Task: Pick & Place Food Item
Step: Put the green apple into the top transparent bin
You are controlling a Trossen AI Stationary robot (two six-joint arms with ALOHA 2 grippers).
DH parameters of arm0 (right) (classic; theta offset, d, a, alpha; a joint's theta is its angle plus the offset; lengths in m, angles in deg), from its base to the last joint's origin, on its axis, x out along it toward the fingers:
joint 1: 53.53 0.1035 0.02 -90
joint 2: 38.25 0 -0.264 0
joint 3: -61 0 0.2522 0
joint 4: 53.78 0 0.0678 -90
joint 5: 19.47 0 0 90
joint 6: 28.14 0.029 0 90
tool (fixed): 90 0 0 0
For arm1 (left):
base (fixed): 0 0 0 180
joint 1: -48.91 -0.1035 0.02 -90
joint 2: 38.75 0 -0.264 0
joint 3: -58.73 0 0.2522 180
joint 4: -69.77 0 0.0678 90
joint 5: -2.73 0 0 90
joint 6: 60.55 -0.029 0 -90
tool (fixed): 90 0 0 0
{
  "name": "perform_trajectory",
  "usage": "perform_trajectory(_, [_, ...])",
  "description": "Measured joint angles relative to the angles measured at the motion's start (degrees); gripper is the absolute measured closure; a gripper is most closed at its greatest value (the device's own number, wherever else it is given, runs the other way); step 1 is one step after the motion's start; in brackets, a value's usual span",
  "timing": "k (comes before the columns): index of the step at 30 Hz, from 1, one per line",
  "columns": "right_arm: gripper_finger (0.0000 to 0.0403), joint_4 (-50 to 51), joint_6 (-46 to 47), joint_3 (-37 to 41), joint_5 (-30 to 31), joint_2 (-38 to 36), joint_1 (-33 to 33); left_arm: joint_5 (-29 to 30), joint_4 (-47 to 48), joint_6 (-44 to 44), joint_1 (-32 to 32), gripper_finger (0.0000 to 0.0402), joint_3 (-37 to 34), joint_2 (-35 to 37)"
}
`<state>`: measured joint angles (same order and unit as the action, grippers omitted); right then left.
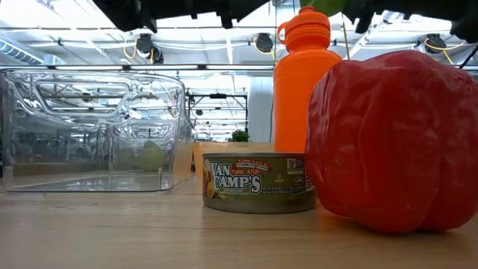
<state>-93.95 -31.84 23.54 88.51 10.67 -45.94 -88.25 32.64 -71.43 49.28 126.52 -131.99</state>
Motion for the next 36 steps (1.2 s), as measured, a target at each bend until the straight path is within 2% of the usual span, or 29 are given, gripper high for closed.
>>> perform_trajectory(7, [0.0128, -1.5, 1.9, -0.2, -0.2, 3.1, 0.0, 9.8, 0.1, -7.9, 1.3, 0.0108, 2.7, -3.7])
perform_trajectory(16, [0.0128, -7.2, 2.6, -0.2, -0.3, 7.1, 0.0, 10.1, 1.0, -9.8, 2.0, 0.0108, 5.5, -5.8])
perform_trajectory(27, [0.0127, -8.0, 2.5, -0.2, -0.2, 7.7, 0.0, 9.5, 1.7, -12.5, 3.0, 0.0109, 5.5, -5.9])
perform_trajectory(30, [0.0128, -8.0, 2.4, -0.2, -0.2, 7.7, 0.0, 9.5, 1.9, -12.9, 3.0, 0.0125, 5.5, -5.9])
perform_trajectory(36, [0.0127, -8.0, 2.4, -0.2, -0.2, 7.7, 0.0, 9.5, 1.5, -12.5, 3.0, 0.0205, 5.5, -5.9])
